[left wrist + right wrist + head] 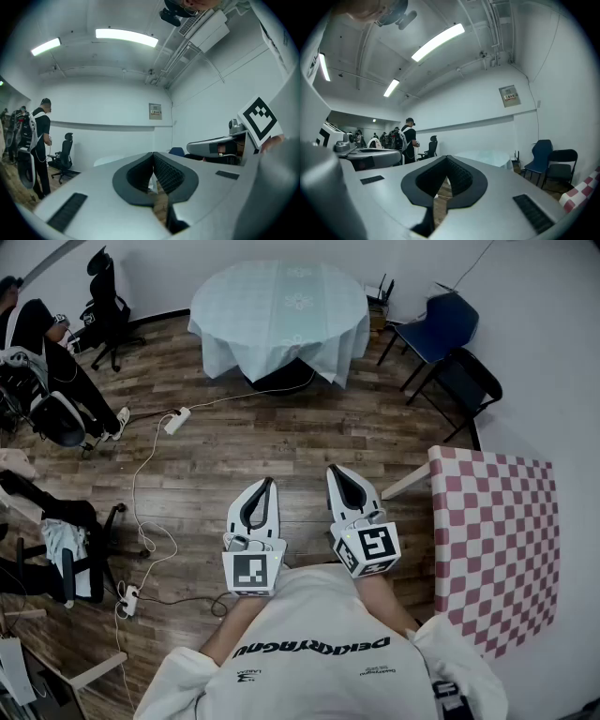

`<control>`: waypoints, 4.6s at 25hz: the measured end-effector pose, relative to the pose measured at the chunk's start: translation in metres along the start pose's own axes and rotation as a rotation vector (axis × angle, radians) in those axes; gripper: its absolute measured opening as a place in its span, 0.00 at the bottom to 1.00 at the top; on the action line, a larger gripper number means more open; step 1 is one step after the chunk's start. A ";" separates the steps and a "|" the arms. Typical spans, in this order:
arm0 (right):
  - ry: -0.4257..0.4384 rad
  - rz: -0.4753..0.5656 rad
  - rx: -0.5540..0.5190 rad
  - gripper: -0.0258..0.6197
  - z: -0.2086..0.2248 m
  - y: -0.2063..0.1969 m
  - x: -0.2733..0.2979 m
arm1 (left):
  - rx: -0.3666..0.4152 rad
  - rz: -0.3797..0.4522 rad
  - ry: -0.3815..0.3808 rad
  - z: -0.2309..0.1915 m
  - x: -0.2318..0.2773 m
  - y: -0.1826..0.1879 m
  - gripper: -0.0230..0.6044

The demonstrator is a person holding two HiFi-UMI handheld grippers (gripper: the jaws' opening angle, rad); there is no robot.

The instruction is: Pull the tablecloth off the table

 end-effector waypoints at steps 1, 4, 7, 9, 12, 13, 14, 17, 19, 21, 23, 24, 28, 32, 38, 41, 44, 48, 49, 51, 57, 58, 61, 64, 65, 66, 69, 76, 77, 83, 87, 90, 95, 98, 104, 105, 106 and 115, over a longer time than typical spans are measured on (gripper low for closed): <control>-0.005 -0.004 -0.004 0.09 -0.001 0.000 0.000 | 0.021 0.017 -0.009 -0.001 -0.001 0.000 0.06; -0.016 -0.012 -0.012 0.09 -0.005 0.000 0.000 | 0.034 0.030 -0.011 -0.003 -0.005 0.000 0.06; -0.011 0.007 -0.002 0.09 -0.011 -0.001 -0.001 | 0.026 0.032 -0.010 -0.008 -0.009 -0.001 0.06; -0.011 0.020 0.009 0.09 -0.016 -0.001 -0.002 | 0.005 0.045 0.001 -0.011 -0.014 0.000 0.06; -0.017 0.032 -0.005 0.09 -0.020 0.001 -0.002 | -0.005 0.073 0.019 -0.018 -0.017 0.002 0.06; -0.019 0.041 -0.014 0.09 -0.021 0.003 -0.002 | -0.008 0.078 0.021 -0.022 -0.016 0.000 0.06; -0.021 0.052 -0.022 0.09 -0.022 0.005 -0.001 | -0.014 0.081 0.021 -0.025 -0.015 -0.002 0.06; -0.016 0.079 -0.019 0.09 -0.020 0.007 0.003 | -0.024 0.076 0.007 -0.029 -0.010 -0.009 0.06; -0.010 0.083 -0.002 0.10 -0.016 0.005 0.011 | -0.003 0.091 -0.001 -0.029 -0.004 -0.011 0.06; -0.003 0.081 0.006 0.09 -0.013 0.002 0.021 | -0.004 0.112 0.010 -0.035 0.002 -0.010 0.06; 0.017 0.079 -0.002 0.09 -0.009 0.000 0.032 | -0.021 0.109 0.040 -0.044 0.010 -0.011 0.06; 0.034 0.078 -0.007 0.09 -0.005 -0.002 0.040 | -0.022 0.098 0.051 -0.047 0.017 -0.013 0.06; 0.054 0.073 0.012 0.09 0.016 -0.007 0.074 | -0.002 0.092 0.045 -0.058 0.053 -0.018 0.06; 0.034 0.067 0.041 0.09 0.039 -0.011 0.117 | -0.034 0.079 0.051 -0.075 0.094 -0.024 0.06; 0.018 0.056 0.034 0.09 0.094 -0.008 0.192 | -0.014 0.059 0.105 -0.104 0.178 -0.033 0.06; 0.017 0.043 0.035 0.09 0.127 0.002 0.231 | -0.002 0.052 0.145 -0.119 0.227 -0.031 0.06; 0.014 0.049 0.048 0.09 0.158 0.017 0.272 | -0.005 0.038 0.154 -0.129 0.276 -0.016 0.06; 0.028 0.057 0.069 0.09 0.191 0.030 0.314 | 0.009 0.043 0.167 -0.139 0.326 -0.009 0.06; 0.035 0.057 0.076 0.09 0.198 0.032 0.322 | 0.010 0.034 0.177 -0.141 0.336 -0.008 0.06; 0.045 0.056 0.089 0.09 0.208 0.033 0.334 | -0.002 0.008 0.194 -0.141 0.353 -0.005 0.06; 0.045 0.026 0.119 0.09 0.230 0.026 0.353 | 0.007 -0.014 0.173 -0.137 0.381 -0.013 0.06; 0.047 0.020 0.123 0.09 0.232 0.023 0.355 | 0.008 -0.025 0.178 -0.138 0.384 -0.015 0.06; 0.040 0.006 0.136 0.09 0.237 0.014 0.364 | 0.008 -0.050 0.174 -0.142 0.393 -0.021 0.06; 0.017 -0.007 0.139 0.09 0.244 0.009 0.376 | 0.010 -0.061 0.150 -0.146 0.406 -0.029 0.06; 0.011 -0.011 0.137 0.09 0.246 0.008 0.381 | 0.007 -0.067 0.144 -0.148 0.411 -0.031 0.06; 0.005 -0.014 0.134 0.09 0.248 0.006 0.385 | 0.001 -0.072 0.140 -0.151 0.416 -0.034 0.06; -0.010 -0.020 0.117 0.09 0.255 0.002 0.401 | -0.025 -0.065 0.127 -0.162 0.434 -0.044 0.06; -0.036 -0.037 0.091 0.09 0.265 0.006 0.476 | -0.092 -0.084 0.111 -0.212 0.491 -0.059 0.06; -0.039 -0.038 0.087 0.09 0.266 0.008 0.492 | -0.094 -0.086 0.106 -0.222 0.501 -0.060 0.06; -0.064 -0.038 0.077 0.10 0.267 0.015 0.576 | -0.084 -0.090 0.083 -0.289 0.566 -0.058 0.06; -0.113 -0.043 0.092 0.10 0.275 0.020 0.625 | -0.067 -0.111 0.064 -0.332 0.608 -0.055 0.06; -0.152 -0.054 0.096 0.10 0.281 0.022 0.651 | -0.066 -0.135 0.026 -0.353 0.635 -0.058 0.06; -0.201 -0.087 0.112 0.10 0.291 0.013 0.684 | -0.059 -0.169 -0.033 -0.377 0.670 -0.069 0.06; -0.227 -0.107 0.127 0.10 0.301 0.006 0.701 | -0.058 -0.199 -0.049 -0.389 0.687 -0.077 0.06; -0.262 -0.165 0.137 0.10 0.327 -0.005 0.715 | -0.062 -0.242 -0.029 -0.402 0.715 -0.097 0.06; -0.263 -0.175 0.136 0.10 0.332 -0.008 0.718 | -0.059 -0.248 -0.024 -0.405 0.721 -0.100 0.06; -0.263 -0.184 0.133 0.10 0.337 -0.011 0.723 | -0.057 -0.250 -0.021 -0.408 0.728 -0.104 0.06; -0.269 -0.307 0.153 0.10 0.387 -0.071 0.789 | -0.039 -0.352 -0.005 -0.449 0.811 -0.161 0.06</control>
Point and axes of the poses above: the fingertips, and each gripper's own axes: x forward along the fingers, z to its right, y out of its top, the point moved 9 cm from there along -x, backward along the fingers, and after that the axes turned 2 degrees about z, right-handed, at the moved point
